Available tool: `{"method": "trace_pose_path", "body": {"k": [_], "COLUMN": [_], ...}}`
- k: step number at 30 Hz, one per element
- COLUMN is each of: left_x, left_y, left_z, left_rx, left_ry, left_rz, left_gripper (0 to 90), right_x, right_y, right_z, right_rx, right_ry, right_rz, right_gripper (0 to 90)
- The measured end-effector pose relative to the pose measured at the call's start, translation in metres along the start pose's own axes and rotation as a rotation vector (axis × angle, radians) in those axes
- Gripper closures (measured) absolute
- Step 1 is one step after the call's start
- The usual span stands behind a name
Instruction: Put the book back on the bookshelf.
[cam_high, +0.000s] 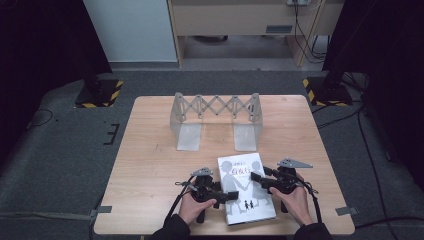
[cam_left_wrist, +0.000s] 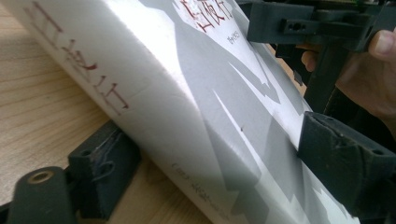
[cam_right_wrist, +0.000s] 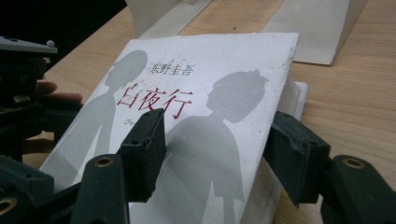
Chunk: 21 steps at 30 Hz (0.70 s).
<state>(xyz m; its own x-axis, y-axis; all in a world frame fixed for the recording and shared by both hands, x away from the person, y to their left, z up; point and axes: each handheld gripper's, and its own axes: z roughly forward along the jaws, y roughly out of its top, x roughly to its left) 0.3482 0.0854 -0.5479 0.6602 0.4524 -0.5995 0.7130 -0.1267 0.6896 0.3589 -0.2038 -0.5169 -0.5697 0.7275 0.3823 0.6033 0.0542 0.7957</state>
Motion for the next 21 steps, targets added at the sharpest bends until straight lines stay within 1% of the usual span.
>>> {"method": "trace_pose_path", "body": {"k": [2,5,7,10,12,13,14,16,21], "left_x": [-0.0006,-0.0014,-0.0026,-0.0035,-0.0037,-0.0037,-0.0039,-0.0035,-0.0036], "left_y": [-0.0002,-0.0004,-0.0014,-0.0026,-0.0031,-0.0031,-0.0032,-0.0032,-0.0032], "left_z": [0.0004,0.0003,0.0005,0.0,0.0001,0.0001,0.0003,0.0002,0.0001], "left_rx": [0.0,0.005,-0.002,-0.009,-0.016,-0.016,-0.017,-0.018,-0.024], "left_ry": [0.0,0.003,0.012,0.016,0.018,0.018,0.018,0.016,0.02], "left_rz": [0.003,0.011,0.006,-0.002,-0.008,-0.008,-0.008,-0.011,-0.014], "left_gripper": [10.4,9.8,9.6,9.5,9.4,9.2,8.9,8.8,9.2], "right_x": [0.0005,0.0013,0.0026,0.001,0.0002,0.0002,-0.0015,-0.0016,-0.0017], "right_y": [0.0001,-0.0002,0.0,-0.001,-0.0024,-0.0024,-0.0037,-0.0041,-0.0041], "right_z": [0.0006,0.0004,0.0009,0.0018,0.0025,0.0025,0.0028,0.003,0.0034], "right_rx": [0.003,-0.003,-0.002,-0.005,-0.011,-0.011,-0.012,-0.01,-0.011], "right_ry": [0.002,0.001,0.0,0.006,0.009,0.009,0.015,0.018,0.013], "right_rz": [0.004,-0.005,0.006,0.004,0.019,0.019,0.033,0.045,0.045], "right_gripper": [40.0,40.1,40.2,40.3,40.3,40.3,40.3,40.2,40.3]}}
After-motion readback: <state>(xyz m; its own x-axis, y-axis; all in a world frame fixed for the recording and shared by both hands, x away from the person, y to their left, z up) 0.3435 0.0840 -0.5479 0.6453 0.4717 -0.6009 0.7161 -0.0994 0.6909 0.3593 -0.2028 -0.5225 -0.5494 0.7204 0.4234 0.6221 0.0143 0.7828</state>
